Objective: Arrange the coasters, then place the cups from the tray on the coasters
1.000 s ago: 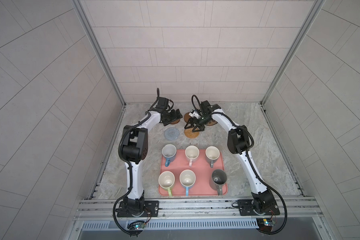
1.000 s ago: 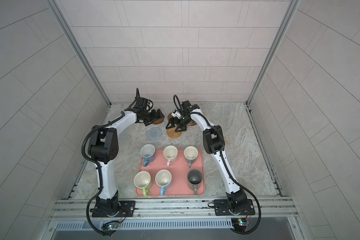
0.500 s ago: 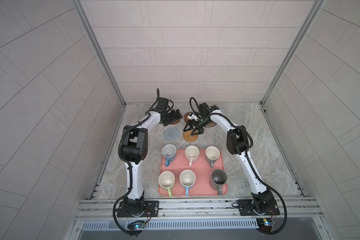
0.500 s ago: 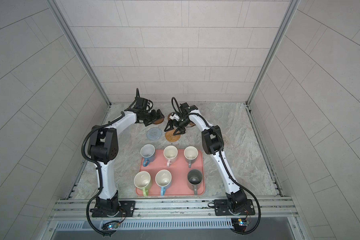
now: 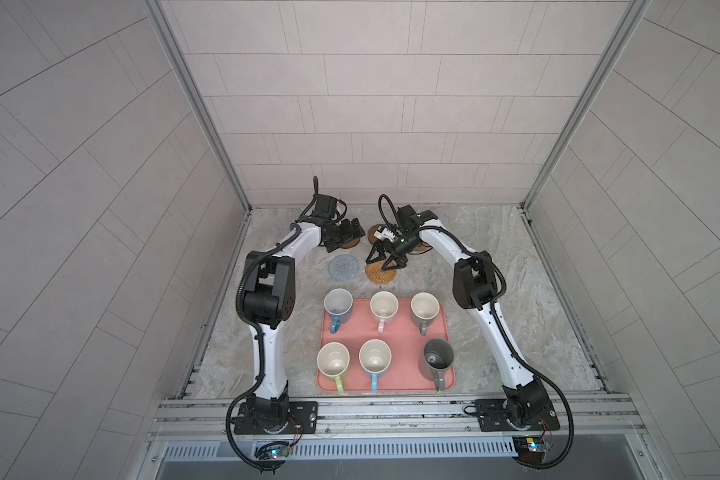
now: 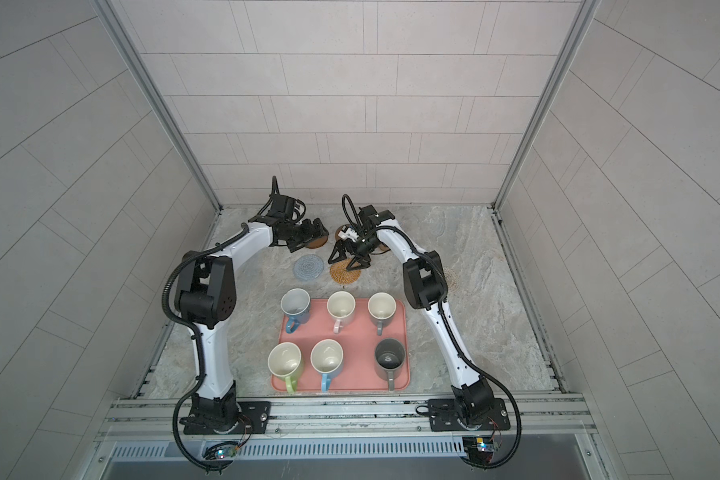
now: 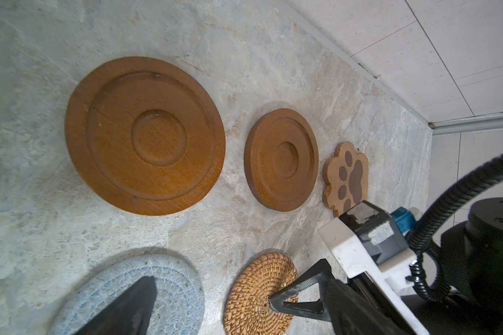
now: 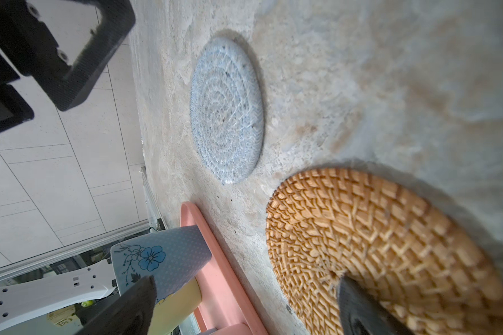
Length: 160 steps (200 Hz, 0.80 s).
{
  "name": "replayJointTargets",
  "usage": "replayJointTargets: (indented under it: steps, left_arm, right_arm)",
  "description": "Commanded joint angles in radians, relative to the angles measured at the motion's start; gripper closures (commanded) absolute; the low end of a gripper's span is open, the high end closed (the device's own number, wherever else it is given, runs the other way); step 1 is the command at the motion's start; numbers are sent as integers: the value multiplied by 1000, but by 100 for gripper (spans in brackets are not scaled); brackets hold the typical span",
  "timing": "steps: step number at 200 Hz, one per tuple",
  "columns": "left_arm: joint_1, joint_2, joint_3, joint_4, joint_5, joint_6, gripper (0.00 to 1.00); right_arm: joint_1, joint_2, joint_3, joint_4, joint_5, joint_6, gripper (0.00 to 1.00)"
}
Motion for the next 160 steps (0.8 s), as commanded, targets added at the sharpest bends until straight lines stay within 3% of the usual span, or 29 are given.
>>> replayJointTargets:
  steps: [1, 160]
  left_arm:
    - [8, -36, 1, 7, 2, -3, 0]
    - [9, -40, 0, 6, -1, -2, 0]
  right_arm:
    - [5, 38, -34, -62, 179, 10, 0]
    - [-17, -19, -19, -6, 211, 22, 1]
